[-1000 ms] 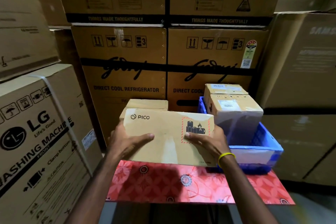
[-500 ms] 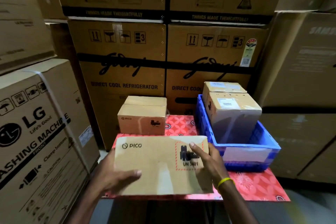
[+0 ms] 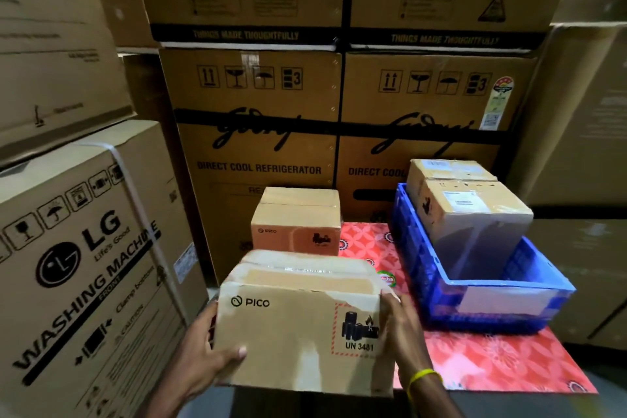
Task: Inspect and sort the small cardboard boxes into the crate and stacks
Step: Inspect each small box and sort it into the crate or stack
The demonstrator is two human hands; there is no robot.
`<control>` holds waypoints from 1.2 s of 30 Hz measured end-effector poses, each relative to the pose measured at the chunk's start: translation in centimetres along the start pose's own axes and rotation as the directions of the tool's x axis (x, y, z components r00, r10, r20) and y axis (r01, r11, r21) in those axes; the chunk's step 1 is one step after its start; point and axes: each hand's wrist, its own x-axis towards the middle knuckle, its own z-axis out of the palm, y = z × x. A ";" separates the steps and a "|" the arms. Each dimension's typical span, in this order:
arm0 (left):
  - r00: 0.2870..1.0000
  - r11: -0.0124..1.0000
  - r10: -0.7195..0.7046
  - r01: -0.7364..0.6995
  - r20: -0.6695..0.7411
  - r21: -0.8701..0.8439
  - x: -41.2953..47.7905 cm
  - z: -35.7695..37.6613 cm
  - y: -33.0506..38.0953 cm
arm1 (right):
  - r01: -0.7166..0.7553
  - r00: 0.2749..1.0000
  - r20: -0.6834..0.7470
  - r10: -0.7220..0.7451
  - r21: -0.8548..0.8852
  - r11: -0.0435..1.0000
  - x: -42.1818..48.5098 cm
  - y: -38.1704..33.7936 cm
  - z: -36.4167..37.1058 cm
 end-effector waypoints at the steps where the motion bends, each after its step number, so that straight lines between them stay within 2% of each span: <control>1: 1.000 1.000 0.022 -0.022 -0.019 0.017 0.8 -0.4 0.5 | 0.039 0.999 0.016 -0.039 0.009 0.999 0.2 -0.9 0.6; 5: 0.986 0.985 0.122 -0.107 -0.117 0.133 5.0 -1.4 3.2 | 0.147 0.986 0.078 -0.149 0.033 0.989 2.7 -3.8 2.8; 11: 0.948 0.947 0.215 -0.145 -0.233 0.287 15.8 -1.7 4.3 | 0.234 0.962 0.144 -0.231 0.002 0.972 10.4 -7.8 7.0; 21: 0.935 0.970 0.151 -0.077 -0.320 0.232 31.9 2.6 5.5 | 0.238 0.945 0.218 -0.242 0.046 0.970 28.3 -9.3 12.8; 32: 0.932 0.987 0.053 0.006 -0.359 0.161 39.6 4.6 2.8 | 0.221 0.936 0.277 -0.218 0.018 0.975 36.6 -5.9 15.1; 34: 0.940 0.982 0.013 0.051 -0.340 0.180 40.3 3.9 2.3 | 0.225 0.930 0.309 -0.200 -0.045 0.973 36.9 -5.0 14.6; 36: 0.956 0.966 -0.050 0.119 -0.288 0.228 40.7 3.3 1.7 | 0.214 0.932 0.332 -0.142 -0.191 0.958 37.3 -3.5 14.0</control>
